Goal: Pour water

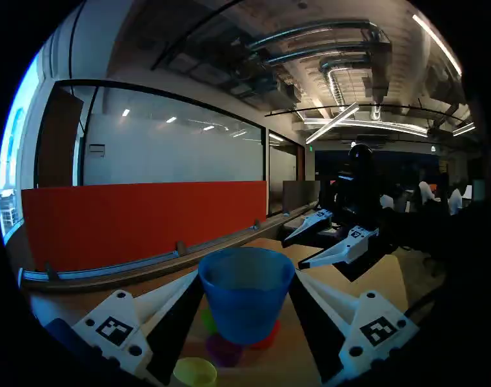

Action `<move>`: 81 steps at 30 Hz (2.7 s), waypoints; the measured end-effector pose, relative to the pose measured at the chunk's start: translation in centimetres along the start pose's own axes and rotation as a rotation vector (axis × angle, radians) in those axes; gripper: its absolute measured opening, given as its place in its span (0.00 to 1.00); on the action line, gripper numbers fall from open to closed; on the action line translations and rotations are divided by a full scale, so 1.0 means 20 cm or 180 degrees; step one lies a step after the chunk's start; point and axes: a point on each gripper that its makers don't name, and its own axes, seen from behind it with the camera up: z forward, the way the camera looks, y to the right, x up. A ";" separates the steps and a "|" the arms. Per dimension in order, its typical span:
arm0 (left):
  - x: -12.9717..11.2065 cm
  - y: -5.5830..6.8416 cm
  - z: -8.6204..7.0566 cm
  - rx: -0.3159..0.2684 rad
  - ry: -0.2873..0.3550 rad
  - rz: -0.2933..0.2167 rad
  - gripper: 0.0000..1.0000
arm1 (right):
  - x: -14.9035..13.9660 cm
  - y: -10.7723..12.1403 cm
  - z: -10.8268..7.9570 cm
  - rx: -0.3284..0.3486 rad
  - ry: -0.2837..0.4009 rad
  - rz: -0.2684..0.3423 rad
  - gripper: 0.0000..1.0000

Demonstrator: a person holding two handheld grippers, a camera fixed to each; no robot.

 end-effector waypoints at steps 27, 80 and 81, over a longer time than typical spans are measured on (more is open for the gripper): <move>-0.08 0.01 -0.08 -0.0039 -0.0093 -0.0038 0.86 | -0.22 0.03 0.45 0.0274 -0.0481 -0.0008 1.00; -0.18 -0.13 -0.12 0.0018 -0.0075 -0.0173 0.86 | -0.57 0.03 0.90 0.0420 -0.1229 0.0036 1.00; -0.18 -0.13 -0.13 0.0021 -0.0074 -0.0173 0.86 | -0.57 0.03 0.91 0.0423 -0.1237 0.0039 1.00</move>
